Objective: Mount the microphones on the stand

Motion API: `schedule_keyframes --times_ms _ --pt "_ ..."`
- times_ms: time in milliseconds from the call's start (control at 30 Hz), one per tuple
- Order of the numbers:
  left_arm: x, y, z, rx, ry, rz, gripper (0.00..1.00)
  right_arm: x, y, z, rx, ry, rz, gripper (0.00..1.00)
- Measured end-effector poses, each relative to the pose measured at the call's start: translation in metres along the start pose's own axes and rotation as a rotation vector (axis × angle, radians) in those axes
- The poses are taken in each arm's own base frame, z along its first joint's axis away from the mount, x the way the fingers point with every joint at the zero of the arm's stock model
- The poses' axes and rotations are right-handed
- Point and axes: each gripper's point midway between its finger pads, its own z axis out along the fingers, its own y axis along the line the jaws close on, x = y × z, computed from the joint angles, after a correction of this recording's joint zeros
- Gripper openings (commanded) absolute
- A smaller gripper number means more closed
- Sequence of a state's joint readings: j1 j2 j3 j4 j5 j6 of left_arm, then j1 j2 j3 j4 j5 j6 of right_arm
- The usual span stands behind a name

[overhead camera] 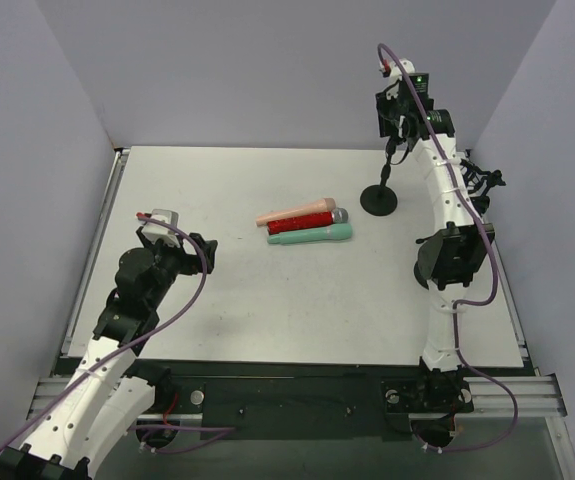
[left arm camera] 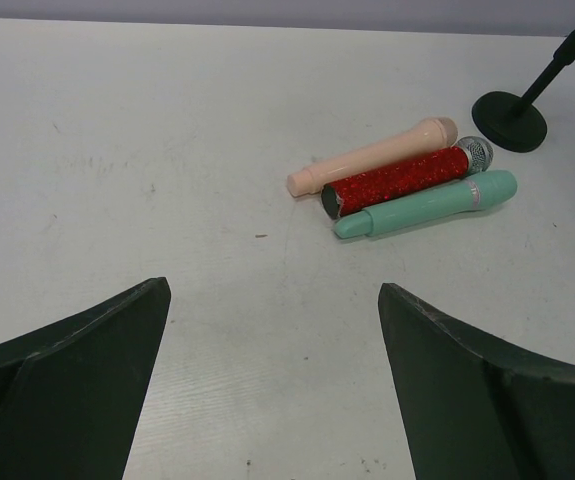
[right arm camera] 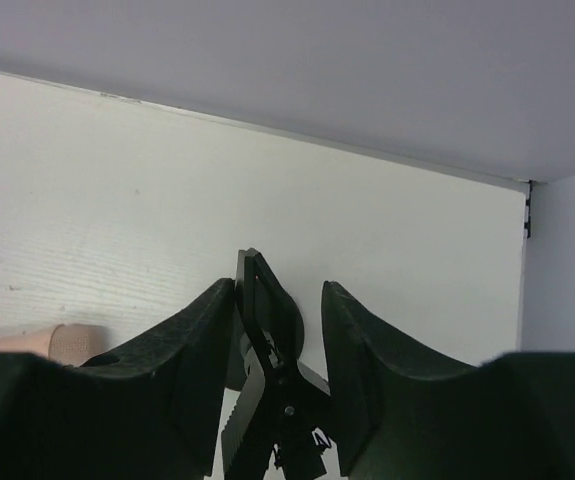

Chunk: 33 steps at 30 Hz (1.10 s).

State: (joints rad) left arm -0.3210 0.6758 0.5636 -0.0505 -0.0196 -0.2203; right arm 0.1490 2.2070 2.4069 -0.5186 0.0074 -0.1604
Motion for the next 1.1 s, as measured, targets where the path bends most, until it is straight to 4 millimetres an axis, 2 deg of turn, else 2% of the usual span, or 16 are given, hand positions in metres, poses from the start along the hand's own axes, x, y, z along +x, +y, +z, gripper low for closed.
schedule_keyframes --times_ms 133,267,433,567,700,833,967,1100 --pt "0.001 0.000 0.001 -0.001 0.006 0.001 0.97 -0.006 0.001 0.000 -0.027 -0.023 0.013 0.15" --pt "0.003 0.001 0.002 -0.002 0.011 0.005 0.97 -0.006 0.004 -0.001 -0.057 -0.019 0.020 0.07" --pt "0.001 0.001 0.001 -0.001 0.004 0.010 0.97 -0.006 0.013 -0.008 -0.110 -0.013 0.000 0.05" --pt "-0.003 0.000 -0.002 0.002 -0.011 0.015 0.97 -0.003 0.019 -0.024 -0.166 0.009 -0.019 0.04" --pt "-0.009 -0.001 -0.006 0.008 -0.034 0.014 0.97 0.005 0.028 -0.070 -0.235 0.042 -0.048 0.04" --pt "-0.014 -0.003 -0.010 0.014 -0.056 0.014 0.97 0.000 0.039 -0.140 -0.296 0.004 -0.093 0.04" --pt "-0.016 -0.004 -0.011 0.017 -0.061 0.013 0.97 -0.007 0.059 -0.210 -0.367 -0.078 -0.152 0.04" --pt "-0.017 -0.004 -0.012 0.019 -0.066 0.013 0.97 0.007 0.087 -0.260 -0.475 -0.113 -0.226 0.04"
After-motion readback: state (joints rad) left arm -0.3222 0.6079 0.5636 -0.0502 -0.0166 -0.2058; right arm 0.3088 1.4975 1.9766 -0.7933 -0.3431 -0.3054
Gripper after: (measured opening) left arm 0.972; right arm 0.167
